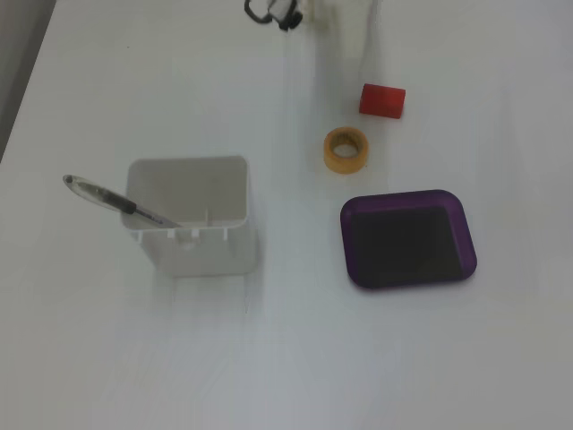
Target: Remove the yellow tape from the box.
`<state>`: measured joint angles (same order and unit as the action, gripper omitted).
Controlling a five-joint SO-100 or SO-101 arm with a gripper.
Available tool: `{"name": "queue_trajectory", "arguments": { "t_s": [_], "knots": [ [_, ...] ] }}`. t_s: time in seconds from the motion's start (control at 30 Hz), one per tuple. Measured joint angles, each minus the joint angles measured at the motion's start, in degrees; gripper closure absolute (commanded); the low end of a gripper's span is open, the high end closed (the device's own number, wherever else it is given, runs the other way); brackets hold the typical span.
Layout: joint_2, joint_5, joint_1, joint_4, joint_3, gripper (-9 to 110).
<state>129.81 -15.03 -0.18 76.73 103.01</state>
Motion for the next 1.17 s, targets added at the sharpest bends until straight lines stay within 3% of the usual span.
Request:
{"name": "queue_trajectory", "arguments": {
  "t_s": [0.17, 0.47, 0.67, 0.8, 0.97, 1.1, 1.17],
  "knots": [
    [16.9, 3.7, 0.0, -1.7, 13.0, 87],
    [43.9, 8.5, 0.0, -15.9, 47.9, 87],
    [62.1, 11.7, 0.0, -17.6, 66.4, 87],
    [62.8, 19.1, -0.2, -17.9, 70.9, 87],
    [62.8, 20.5, -0.2, -18.2, 72.7, 88],
    [62.8, 20.7, -0.2, -18.2, 73.9, 102],
    [62.8, 20.7, -0.2, -18.2, 74.0, 101]
  ]
}}
